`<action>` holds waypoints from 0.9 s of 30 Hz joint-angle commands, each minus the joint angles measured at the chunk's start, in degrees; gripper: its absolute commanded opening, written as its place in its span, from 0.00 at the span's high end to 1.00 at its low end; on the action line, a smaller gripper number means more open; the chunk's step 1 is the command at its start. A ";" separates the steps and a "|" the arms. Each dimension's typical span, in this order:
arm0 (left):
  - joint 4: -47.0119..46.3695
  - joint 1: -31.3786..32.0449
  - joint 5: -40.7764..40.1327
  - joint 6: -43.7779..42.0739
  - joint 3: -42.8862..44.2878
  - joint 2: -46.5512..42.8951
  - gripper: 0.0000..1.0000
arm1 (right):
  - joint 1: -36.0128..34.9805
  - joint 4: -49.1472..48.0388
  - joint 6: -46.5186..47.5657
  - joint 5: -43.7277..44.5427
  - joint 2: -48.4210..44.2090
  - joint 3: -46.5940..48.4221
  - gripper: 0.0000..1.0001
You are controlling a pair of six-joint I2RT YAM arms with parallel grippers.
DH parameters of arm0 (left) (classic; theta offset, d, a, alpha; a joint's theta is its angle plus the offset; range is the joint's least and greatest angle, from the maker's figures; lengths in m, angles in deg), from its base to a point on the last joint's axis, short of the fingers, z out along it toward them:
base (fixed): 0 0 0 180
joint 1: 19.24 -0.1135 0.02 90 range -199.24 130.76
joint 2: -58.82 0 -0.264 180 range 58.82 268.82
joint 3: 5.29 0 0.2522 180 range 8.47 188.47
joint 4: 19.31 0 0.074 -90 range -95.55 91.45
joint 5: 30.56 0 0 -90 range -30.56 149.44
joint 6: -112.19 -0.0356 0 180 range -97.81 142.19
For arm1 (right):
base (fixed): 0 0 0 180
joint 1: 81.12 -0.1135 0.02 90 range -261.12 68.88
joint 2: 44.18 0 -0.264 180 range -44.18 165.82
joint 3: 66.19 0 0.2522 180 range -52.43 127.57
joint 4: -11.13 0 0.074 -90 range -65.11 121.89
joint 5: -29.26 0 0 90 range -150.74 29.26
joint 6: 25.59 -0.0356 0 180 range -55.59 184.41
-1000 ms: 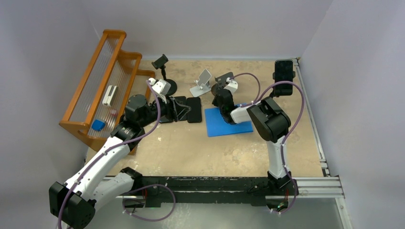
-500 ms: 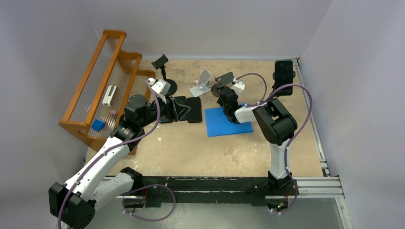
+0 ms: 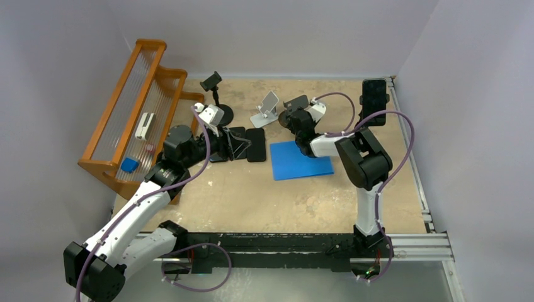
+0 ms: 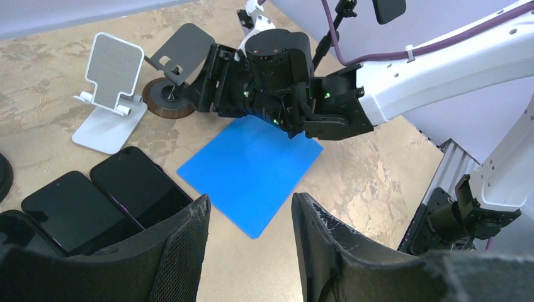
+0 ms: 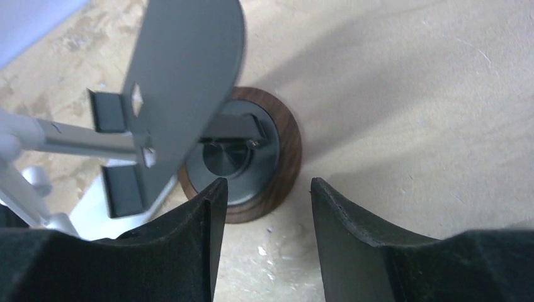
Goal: Remove the phone from the phone stand
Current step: Move the phone stand to the center of the board.
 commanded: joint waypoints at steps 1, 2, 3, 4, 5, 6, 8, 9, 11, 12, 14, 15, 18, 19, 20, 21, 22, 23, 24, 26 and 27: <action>-1.49 0.26 0.23 0.14 2.37 -1.18 0.51 | 0.33 -0.18 -0.15 1.81 0.99 4.35 0.45; -1.53 0.26 0.31 0.19 2.43 -1.14 0.51 | 0.41 0.07 0.13 1.49 1.59 5.12 0.45; -1.54 0.26 0.35 0.20 2.38 -1.14 0.51 | 0.46 1.22 0.18 1.38 2.11 6.08 0.45; -1.54 0.26 0.39 0.20 2.38 -1.21 0.51 | 0.51 1.96 0.23 1.10 2.73 6.82 0.45; -1.54 0.26 0.44 0.20 2.40 -1.22 0.51 | 0.50 2.25 0.27 0.87 3.00 7.12 0.46; -1.54 0.26 0.49 0.20 2.39 -1.23 0.51 | 0.51 2.03 0.30 0.70 3.20 7.12 0.46; -1.60 0.26 0.49 0.28 2.44 -1.25 0.51 | 0.52 1.35 0.50 0.13 3.40 6.84 0.47; -1.62 0.26 0.62 0.29 2.44 -1.27 0.51 | 0.52 1.23 0.57 -0.25 3.60 6.89 0.47; -1.62 0.26 0.66 0.29 2.44 -1.17 0.51 | 0.51 1.41 0.54 -1.04 4.19 7.24 0.48; -1.62 0.26 0.66 0.29 2.38 -1.14 0.51 | 0.52 1.28 0.66 -1.61 4.44 7.38 0.48; -1.63 0.26 0.66 0.29 2.39 -1.13 0.51 | 0.52 1.14 0.92 -2.46 4.89 7.73 0.50; -1.63 0.26 0.66 0.29 2.39 -1.14 0.51 | 0.52 1.27 1.13 -2.79 5.24 8.03 0.51; -1.58 0.26 0.66 0.28 2.38 -1.19 0.51 | 0.43 0.64 1.75 -2.97 6.03 8.72 0.56; -1.62 0.26 0.66 0.29 2.43 -1.22 0.51 | 0.43 0.11 2.05 -2.92 6.24 8.79 0.57; -1.62 0.26 0.73 0.29 2.43 -1.23 0.51 | 0.36 -0.11 2.18 -3.28 6.50 8.71 0.58; -1.63 0.24 0.75 0.33 2.46 -1.25 0.51 | 0.22 -0.21 2.14 -3.50 6.61 8.71 0.59; -1.65 0.26 0.75 0.29 2.42 -1.31 0.51 | -0.01 -0.34 2.16 -3.69 6.66 8.52 0.60; -1.65 0.25 0.75 0.33 2.42 -1.31 0.51 | -0.20 -0.37 2.32 -3.62 6.56 8.48 0.61; -1.65 0.26 0.82 0.37 2.40 -1.32 0.51 | -0.46 -0.55 2.40 -3.54 6.46 8.29 0.61; -1.71 0.26 0.97 0.37 2.45 -1.27 0.51 | -0.81 -0.72 2.63 -3.73 6.37 8.15 0.62; -1.71 0.26 1.05 0.44 2.42 -1.23 0.51 | -1.00 -0.77 2.64 -3.75 6.32 8.06 0.62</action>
